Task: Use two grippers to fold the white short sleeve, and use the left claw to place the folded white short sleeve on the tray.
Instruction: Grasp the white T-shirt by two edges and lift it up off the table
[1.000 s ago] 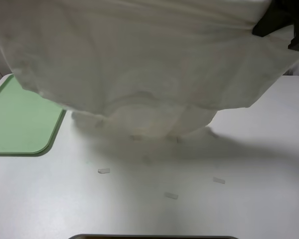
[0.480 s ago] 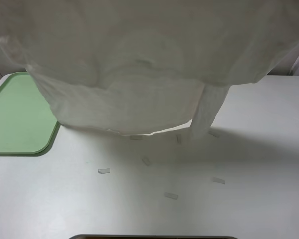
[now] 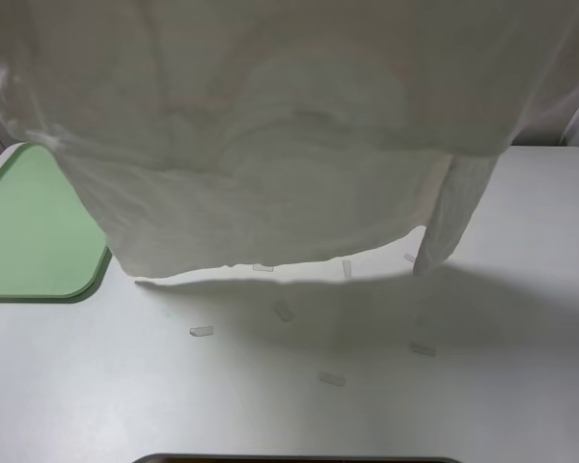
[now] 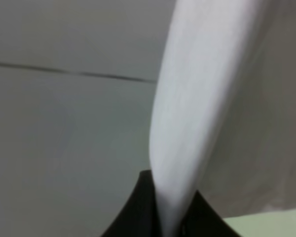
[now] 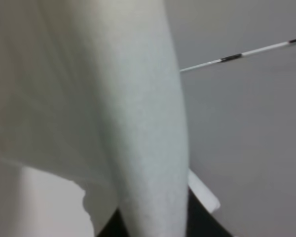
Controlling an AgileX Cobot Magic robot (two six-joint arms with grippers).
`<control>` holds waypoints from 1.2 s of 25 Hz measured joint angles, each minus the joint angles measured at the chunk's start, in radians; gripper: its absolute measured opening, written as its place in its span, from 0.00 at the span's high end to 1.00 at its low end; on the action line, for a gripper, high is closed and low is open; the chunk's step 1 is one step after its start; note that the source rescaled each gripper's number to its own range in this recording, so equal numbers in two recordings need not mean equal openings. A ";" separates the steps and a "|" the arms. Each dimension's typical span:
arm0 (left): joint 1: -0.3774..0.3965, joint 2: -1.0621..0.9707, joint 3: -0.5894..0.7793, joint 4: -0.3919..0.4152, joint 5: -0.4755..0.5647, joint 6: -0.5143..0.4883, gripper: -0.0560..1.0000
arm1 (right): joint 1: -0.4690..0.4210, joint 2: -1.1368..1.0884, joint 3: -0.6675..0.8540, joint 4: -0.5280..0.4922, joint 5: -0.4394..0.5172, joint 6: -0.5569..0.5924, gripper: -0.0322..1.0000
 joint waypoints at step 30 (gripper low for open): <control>-0.144 -0.167 -0.020 -0.167 0.002 -0.046 0.94 | 0.000 -0.353 0.220 0.031 0.007 0.060 0.97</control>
